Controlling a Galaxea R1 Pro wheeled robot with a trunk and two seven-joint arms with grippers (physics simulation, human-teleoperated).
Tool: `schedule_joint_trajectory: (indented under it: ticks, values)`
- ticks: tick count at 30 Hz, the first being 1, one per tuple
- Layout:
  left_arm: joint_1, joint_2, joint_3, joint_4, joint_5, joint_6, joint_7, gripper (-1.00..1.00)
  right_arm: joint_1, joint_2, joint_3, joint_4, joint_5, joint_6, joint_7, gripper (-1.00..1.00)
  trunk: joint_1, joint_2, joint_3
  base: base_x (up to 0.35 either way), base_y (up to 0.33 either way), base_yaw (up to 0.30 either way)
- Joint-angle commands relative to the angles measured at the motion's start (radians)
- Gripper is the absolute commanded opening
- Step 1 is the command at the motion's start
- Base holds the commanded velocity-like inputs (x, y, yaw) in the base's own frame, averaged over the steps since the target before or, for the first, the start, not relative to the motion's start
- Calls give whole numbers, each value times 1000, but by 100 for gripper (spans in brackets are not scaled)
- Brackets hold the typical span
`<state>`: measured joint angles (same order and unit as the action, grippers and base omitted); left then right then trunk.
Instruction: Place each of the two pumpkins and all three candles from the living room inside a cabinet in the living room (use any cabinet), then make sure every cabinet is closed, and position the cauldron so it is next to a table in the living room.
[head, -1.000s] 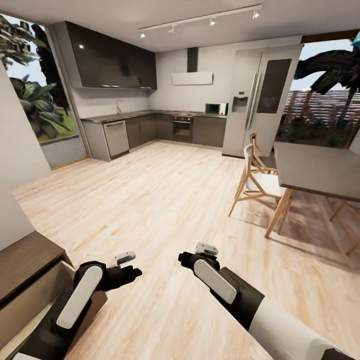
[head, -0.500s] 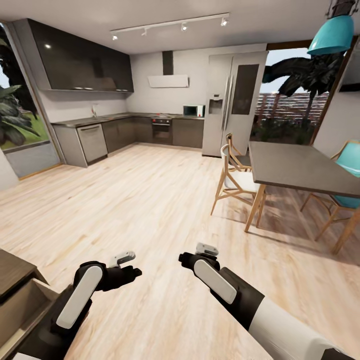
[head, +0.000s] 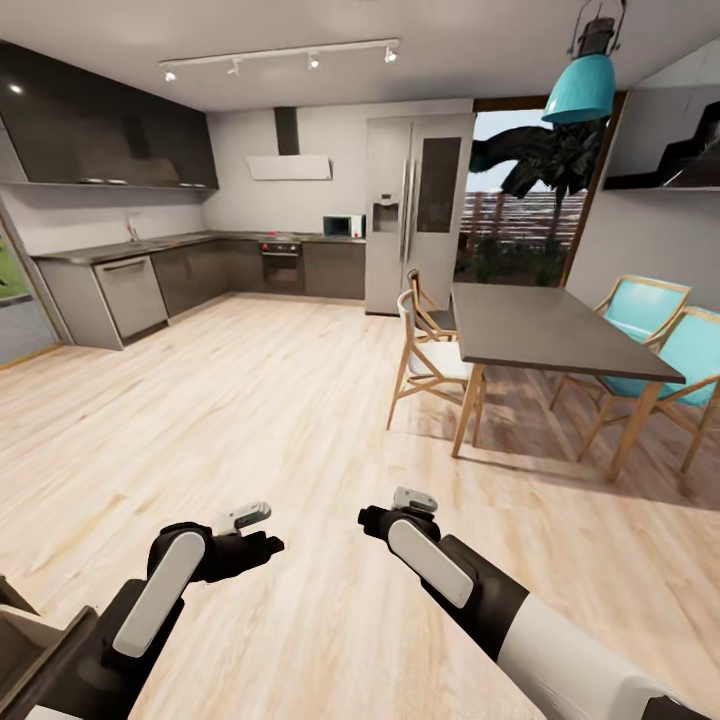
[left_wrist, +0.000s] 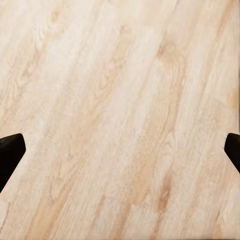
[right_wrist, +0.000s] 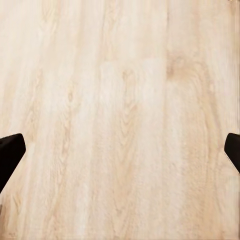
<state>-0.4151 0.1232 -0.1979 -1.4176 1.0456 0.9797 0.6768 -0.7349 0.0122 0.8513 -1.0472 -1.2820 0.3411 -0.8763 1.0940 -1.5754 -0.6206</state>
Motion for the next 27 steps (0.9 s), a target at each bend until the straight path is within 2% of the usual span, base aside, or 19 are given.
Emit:
schedule_joint_trajectory:
  ticks: [1,27]
  values:
    - [-1,1,-2,-1,10,1,10,100,-1,0,2,-1,-3,4,-5,100,0,-1,0,0,0,-269]
    - [-1,1,-2,-1,10,1,10,100,-1,0,2,1,-2,4,-9,100,0,-1,21,0,0,-269]
